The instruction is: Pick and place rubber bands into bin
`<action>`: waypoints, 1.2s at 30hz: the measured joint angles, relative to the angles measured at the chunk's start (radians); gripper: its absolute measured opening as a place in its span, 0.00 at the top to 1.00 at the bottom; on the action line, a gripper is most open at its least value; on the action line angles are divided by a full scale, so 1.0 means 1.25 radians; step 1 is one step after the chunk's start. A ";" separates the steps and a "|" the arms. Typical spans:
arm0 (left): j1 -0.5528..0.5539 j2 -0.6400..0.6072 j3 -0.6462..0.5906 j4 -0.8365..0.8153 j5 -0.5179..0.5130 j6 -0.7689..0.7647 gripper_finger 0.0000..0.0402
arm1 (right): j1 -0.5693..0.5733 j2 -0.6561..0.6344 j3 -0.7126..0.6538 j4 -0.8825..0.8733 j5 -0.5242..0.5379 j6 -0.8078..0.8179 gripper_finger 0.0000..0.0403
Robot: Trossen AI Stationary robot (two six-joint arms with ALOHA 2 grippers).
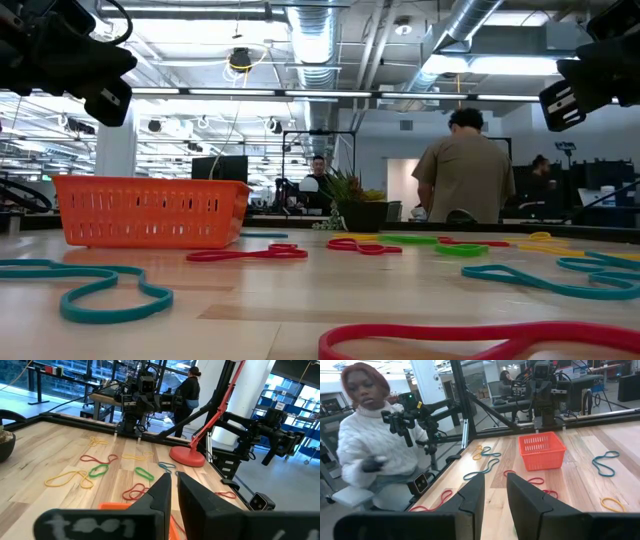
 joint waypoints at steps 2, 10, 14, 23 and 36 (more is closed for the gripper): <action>0.000 0.000 0.000 0.000 0.000 0.000 0.95 | 0.000 0.000 0.000 0.000 0.000 0.000 0.81; 0.000 0.000 0.000 0.000 0.000 0.000 0.95 | 0.000 0.000 0.000 0.000 0.000 0.000 0.81; 0.000 0.000 0.000 0.000 0.000 0.000 0.95 | 0.000 0.000 0.000 0.000 0.000 0.000 0.81; 0.000 0.000 0.012 -0.014 -0.044 0.051 0.95 | 0.000 0.000 0.000 0.000 0.000 0.000 0.81; 0.000 0.000 0.015 -0.020 -0.046 0.121 0.95 | 0.000 0.000 0.000 0.000 0.000 0.000 0.81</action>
